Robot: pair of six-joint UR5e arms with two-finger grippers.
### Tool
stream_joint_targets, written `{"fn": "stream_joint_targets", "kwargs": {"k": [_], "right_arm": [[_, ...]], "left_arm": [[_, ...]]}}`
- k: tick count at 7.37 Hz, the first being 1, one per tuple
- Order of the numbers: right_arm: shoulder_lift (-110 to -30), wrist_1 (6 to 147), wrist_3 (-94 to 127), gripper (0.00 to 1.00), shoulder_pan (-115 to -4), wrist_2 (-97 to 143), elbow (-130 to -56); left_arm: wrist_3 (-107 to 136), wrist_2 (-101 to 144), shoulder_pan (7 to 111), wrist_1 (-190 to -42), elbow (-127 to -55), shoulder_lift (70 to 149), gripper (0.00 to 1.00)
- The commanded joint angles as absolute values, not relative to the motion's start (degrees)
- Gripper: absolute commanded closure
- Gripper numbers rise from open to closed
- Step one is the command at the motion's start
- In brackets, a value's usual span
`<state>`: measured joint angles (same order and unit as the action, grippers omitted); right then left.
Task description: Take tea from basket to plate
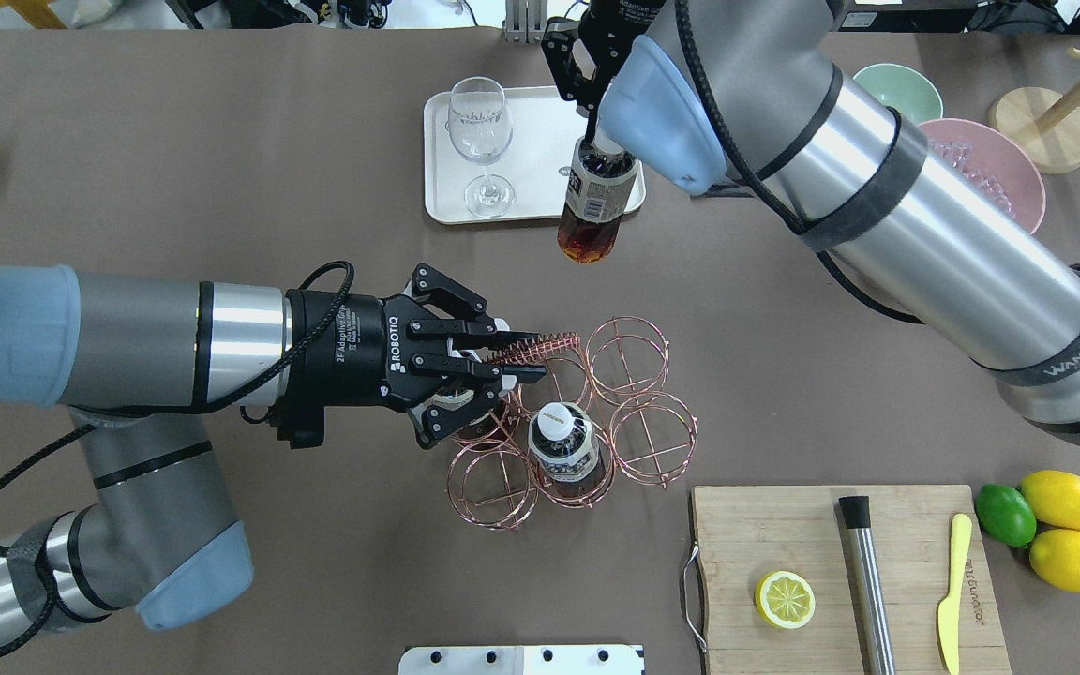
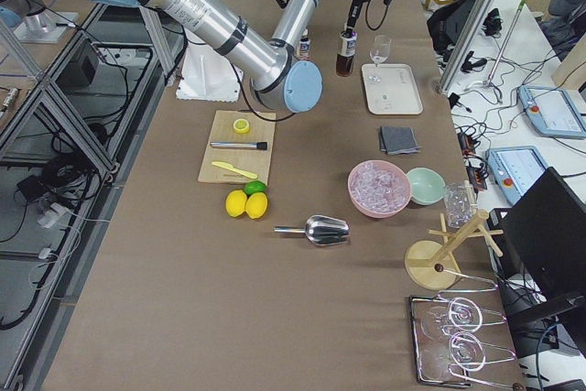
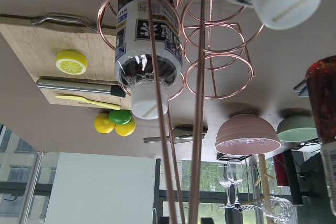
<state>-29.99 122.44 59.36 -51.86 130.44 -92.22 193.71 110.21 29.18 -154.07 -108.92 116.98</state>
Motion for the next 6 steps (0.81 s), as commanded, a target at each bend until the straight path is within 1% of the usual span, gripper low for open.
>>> {"fn": "stream_joint_targets", "kwargs": {"k": [1,2,4,6], "right_arm": [[-28.0,109.5,52.3,1.00,-54.2,131.0,-76.0],[-27.6,103.7,50.3,1.00,-55.5,131.0,-69.8],[-26.8,100.8,46.3,1.00,-55.6,130.1,-66.1],[-23.7,100.0,42.5,1.00,-55.6,127.4,-61.1]], "left_arm": [[193.7,110.3,29.3,-154.1,-109.0,117.0,1.00],[193.7,111.7,30.1,-153.9,-109.1,117.0,1.00],[193.9,112.8,31.9,-153.6,-109.7,117.6,1.00],[194.9,112.9,33.7,-153.6,-110.1,117.8,1.00]]}}
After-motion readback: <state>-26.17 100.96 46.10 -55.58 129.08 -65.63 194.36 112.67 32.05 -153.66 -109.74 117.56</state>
